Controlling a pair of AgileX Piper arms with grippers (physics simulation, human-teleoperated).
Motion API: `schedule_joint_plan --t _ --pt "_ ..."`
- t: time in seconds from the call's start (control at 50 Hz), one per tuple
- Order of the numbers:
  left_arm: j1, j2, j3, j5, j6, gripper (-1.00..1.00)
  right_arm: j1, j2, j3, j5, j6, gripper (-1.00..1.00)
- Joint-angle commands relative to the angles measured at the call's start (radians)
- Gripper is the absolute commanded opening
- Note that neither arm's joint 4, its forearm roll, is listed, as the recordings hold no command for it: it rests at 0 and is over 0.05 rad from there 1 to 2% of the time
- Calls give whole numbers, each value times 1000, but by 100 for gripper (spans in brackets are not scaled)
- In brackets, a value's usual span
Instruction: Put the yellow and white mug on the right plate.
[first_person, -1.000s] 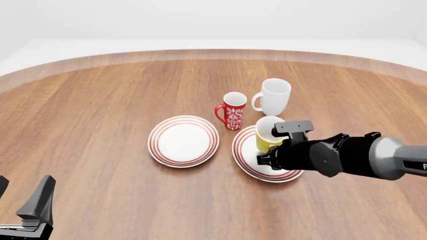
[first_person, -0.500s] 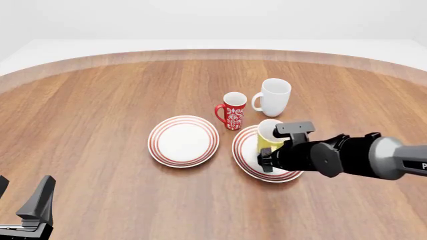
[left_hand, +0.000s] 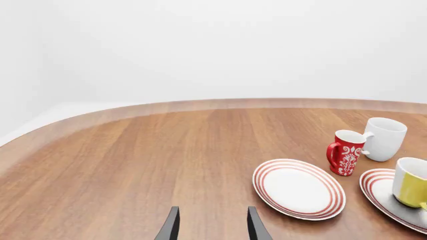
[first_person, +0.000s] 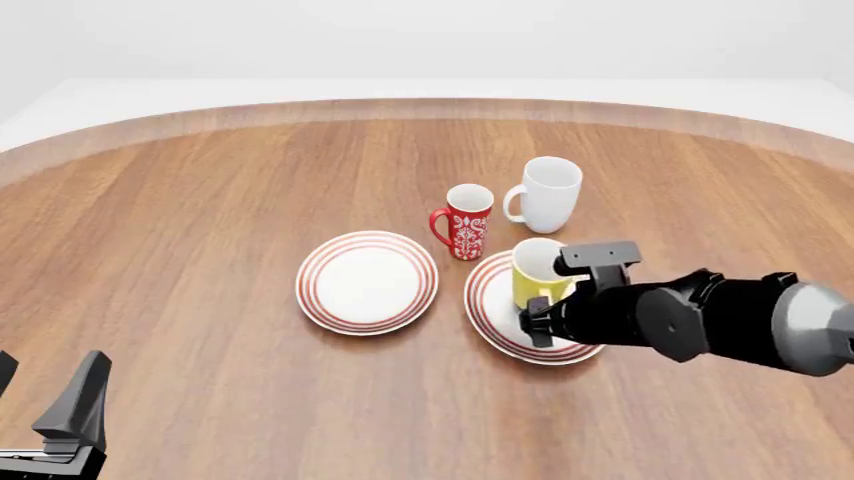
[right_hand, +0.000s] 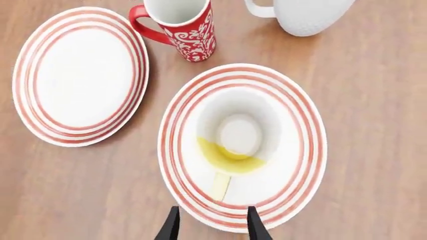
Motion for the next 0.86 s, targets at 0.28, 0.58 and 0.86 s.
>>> schedule_joint_plan --t 0.28,0.58,0.86 --pt "0 0 0 0 0 100 25 -276 71 125 15 100" --pt "0 0 0 0 0 100 12 -591 50 340 12 100" --pt "0 0 0 0 0 100 19 -877 19 529 55 100"
